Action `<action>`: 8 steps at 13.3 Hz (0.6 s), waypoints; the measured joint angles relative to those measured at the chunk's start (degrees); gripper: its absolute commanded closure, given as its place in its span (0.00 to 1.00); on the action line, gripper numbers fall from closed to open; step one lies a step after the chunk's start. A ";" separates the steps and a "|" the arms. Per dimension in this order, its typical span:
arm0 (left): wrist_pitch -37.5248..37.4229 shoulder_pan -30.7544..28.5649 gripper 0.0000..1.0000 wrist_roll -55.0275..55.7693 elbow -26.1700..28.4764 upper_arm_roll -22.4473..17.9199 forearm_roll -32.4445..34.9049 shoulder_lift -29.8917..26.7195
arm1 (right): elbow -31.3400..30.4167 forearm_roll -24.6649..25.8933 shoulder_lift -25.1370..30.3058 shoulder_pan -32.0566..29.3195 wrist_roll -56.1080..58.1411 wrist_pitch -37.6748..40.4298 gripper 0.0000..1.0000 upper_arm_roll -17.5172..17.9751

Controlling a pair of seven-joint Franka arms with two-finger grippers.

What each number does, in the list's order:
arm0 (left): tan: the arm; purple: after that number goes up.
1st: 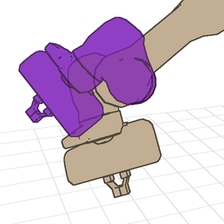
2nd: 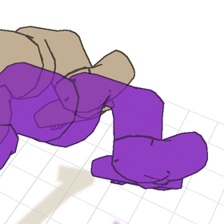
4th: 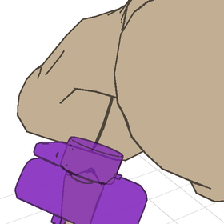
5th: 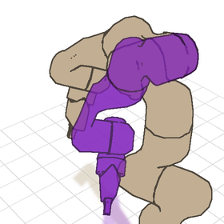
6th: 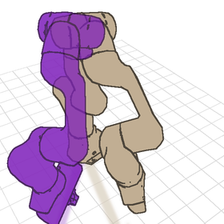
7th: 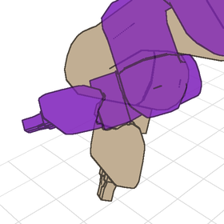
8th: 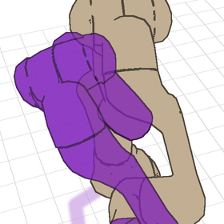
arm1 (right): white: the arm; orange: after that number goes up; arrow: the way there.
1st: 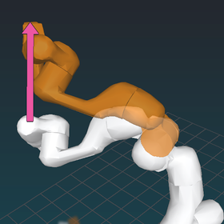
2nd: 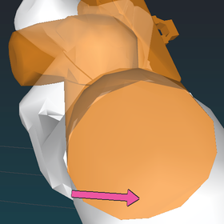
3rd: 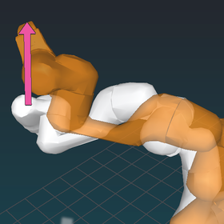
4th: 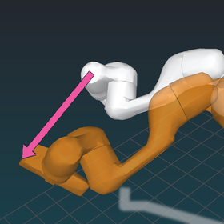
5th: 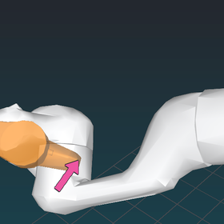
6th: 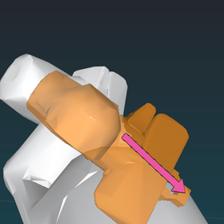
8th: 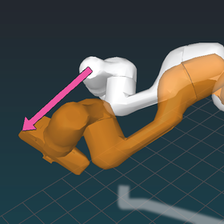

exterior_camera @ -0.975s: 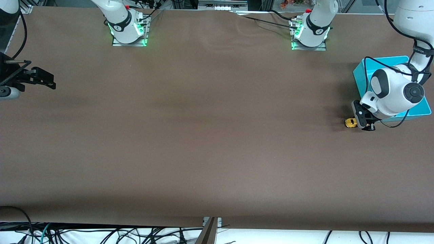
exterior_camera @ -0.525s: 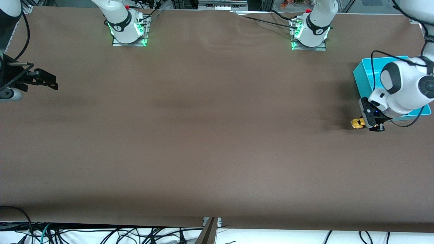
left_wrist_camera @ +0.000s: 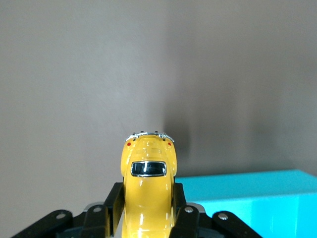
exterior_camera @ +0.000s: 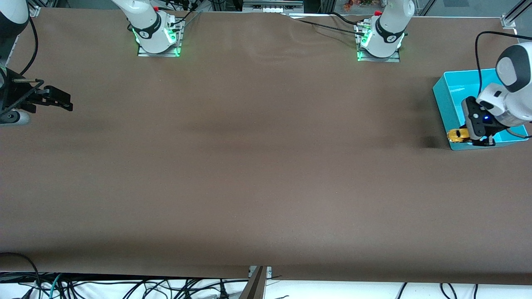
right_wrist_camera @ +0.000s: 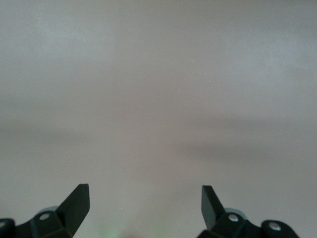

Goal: Wind and store yellow beetle car
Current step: 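Lower the car into the cyan tray and open the left gripper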

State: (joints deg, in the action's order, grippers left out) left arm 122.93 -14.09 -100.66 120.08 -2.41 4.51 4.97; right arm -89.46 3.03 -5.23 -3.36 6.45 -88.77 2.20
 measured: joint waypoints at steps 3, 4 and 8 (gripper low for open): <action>-0.16 -6.35 1.00 -6.33 2.40 -0.51 0.82 -0.10 | 0.08 -0.02 0.00 0.17 0.00 0.00 0.00 0.05; -0.16 -8.53 1.00 -8.22 3.62 -0.59 1.57 -0.42 | 0.09 -0.02 0.00 0.21 0.00 0.00 0.00 0.05; -0.15 -16.63 1.00 -13.92 7.48 -0.81 4.43 -1.54 | 0.12 -0.03 0.00 0.25 0.00 0.00 0.00 0.05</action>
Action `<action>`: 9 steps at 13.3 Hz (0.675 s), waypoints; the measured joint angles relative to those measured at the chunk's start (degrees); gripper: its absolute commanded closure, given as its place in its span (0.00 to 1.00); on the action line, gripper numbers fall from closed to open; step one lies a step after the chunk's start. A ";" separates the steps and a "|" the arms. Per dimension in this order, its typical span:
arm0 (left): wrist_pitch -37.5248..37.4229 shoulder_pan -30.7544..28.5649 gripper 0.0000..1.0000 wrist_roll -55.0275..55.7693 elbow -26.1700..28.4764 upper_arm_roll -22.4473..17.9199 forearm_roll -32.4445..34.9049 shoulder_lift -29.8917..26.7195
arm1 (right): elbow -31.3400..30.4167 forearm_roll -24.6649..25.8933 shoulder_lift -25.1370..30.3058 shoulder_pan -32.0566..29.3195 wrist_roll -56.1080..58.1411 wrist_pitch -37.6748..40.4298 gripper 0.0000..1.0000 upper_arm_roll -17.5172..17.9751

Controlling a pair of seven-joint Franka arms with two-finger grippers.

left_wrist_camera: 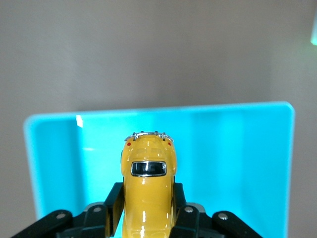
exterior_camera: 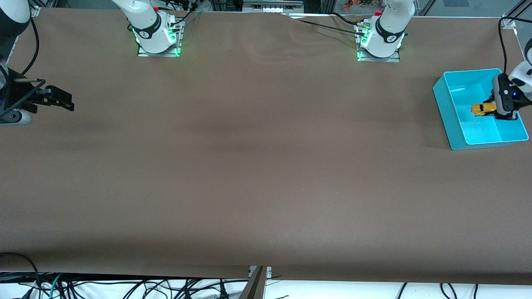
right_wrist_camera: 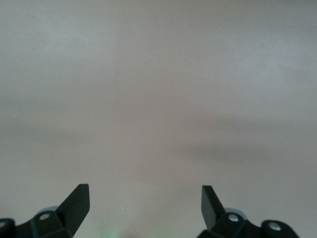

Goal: Wind and store yellow beetle car
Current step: 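Lower the car into the cyan tray and open the left gripper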

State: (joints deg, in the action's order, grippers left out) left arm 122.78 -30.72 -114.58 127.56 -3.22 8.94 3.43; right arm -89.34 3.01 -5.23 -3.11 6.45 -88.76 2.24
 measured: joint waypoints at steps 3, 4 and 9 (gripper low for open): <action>0.28 -2.09 1.00 -0.60 1.98 -1.48 2.47 0.27 | 0.12 -0.01 0.00 0.10 0.00 0.00 0.00 0.00; 1.16 -2.58 1.00 -0.62 2.60 -1.78 2.81 0.82 | 0.14 -0.02 0.00 0.14 0.00 0.00 0.00 0.03; 9.44 -5.80 1.00 -0.63 7.36 -2.02 4.71 5.00 | 0.16 -0.04 0.00 0.23 -0.11 0.00 0.00 0.75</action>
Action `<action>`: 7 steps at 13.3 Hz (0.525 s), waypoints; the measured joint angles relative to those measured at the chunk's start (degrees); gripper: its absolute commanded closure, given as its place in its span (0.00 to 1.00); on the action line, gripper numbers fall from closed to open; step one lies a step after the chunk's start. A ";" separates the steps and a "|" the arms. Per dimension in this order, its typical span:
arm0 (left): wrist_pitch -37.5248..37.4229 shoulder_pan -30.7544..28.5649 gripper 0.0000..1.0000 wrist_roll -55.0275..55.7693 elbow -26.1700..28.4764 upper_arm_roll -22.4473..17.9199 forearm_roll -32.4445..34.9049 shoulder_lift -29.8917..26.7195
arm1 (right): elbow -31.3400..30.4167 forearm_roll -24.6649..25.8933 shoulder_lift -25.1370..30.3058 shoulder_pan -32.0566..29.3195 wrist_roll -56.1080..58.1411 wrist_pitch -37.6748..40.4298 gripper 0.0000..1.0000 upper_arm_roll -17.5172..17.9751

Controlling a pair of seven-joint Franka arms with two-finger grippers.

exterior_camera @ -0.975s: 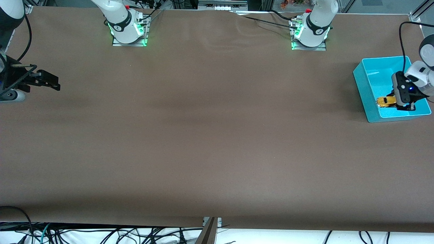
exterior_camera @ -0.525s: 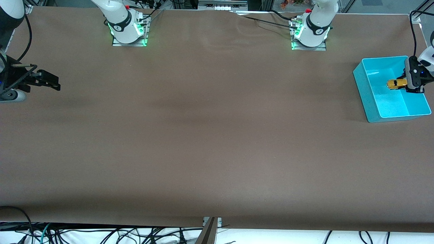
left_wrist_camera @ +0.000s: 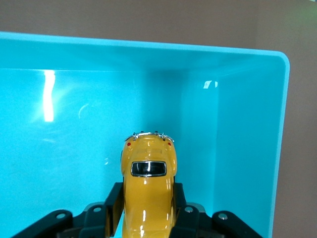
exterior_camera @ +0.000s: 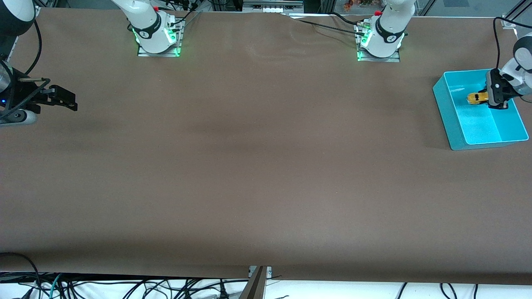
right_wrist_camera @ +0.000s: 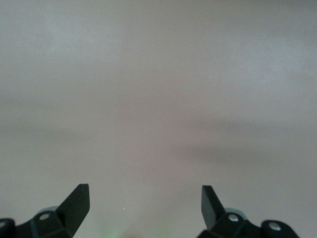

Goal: Wind and store yellow beetle car
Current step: 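Lower the car into the cyan tray and open the left gripper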

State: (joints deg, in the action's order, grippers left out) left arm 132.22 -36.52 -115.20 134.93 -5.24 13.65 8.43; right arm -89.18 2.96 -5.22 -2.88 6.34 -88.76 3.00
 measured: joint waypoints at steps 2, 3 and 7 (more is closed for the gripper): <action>0.56 -0.93 1.00 -0.01 0.85 -0.01 0.09 1.45 | 0.02 0.00 0.00 -0.01 0.00 0.00 0.00 0.00; 1.01 -1.29 1.00 -0.03 1.25 -0.04 0.61 1.93 | 0.06 0.00 0.00 -0.01 0.00 0.00 0.00 0.00; 4.76 -2.55 0.67 -0.03 3.37 -0.05 2.45 3.24 | 0.11 0.00 0.00 -0.01 -0.01 0.00 0.00 0.00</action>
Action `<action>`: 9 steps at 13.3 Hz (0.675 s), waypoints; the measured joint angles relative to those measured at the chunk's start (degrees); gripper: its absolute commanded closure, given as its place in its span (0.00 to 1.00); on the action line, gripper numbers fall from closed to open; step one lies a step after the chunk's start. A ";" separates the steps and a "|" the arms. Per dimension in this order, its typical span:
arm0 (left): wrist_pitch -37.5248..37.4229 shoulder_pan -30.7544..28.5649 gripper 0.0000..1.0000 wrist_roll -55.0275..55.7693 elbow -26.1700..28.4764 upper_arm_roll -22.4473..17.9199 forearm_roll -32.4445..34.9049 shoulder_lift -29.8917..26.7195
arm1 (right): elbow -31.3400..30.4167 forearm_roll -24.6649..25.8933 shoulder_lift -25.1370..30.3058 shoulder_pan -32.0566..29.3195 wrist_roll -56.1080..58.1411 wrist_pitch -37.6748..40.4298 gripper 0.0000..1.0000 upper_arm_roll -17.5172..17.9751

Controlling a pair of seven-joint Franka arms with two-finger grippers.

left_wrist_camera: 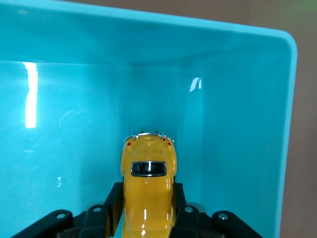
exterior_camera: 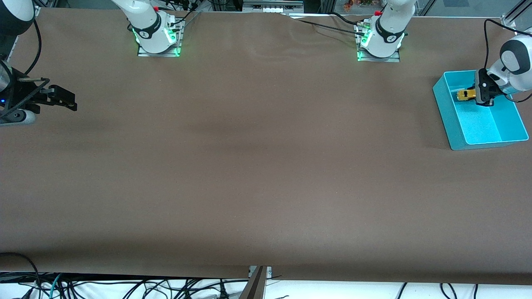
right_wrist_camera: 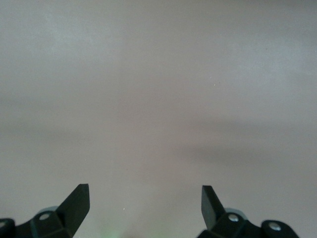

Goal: Wind and store yellow beetle car
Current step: 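Lower the car into the cyan tray and open the left gripper, then raise the left gripper up out of the cyan tray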

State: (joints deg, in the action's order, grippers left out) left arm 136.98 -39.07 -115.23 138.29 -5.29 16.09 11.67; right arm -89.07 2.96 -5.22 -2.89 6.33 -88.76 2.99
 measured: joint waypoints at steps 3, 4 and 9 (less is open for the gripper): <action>2.69 -0.03 0.24 0.02 0.26 0.00 0.00 2.45 | 0.00 0.00 0.00 0.00 0.00 0.00 0.00 0.00; 2.98 -0.03 0.17 0.02 0.25 0.00 0.00 2.92 | 0.00 0.00 0.00 0.00 0.00 0.00 0.00 0.00; 2.56 0.19 0.02 -0.03 -1.51 0.15 0.00 0.72 | 0.00 0.00 0.00 0.00 -0.01 0.00 0.00 0.00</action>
State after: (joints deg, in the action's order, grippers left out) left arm 139.54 -38.88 -115.26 136.79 -5.14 16.10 12.39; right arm -89.07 2.96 -5.22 -2.89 6.32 -88.76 2.99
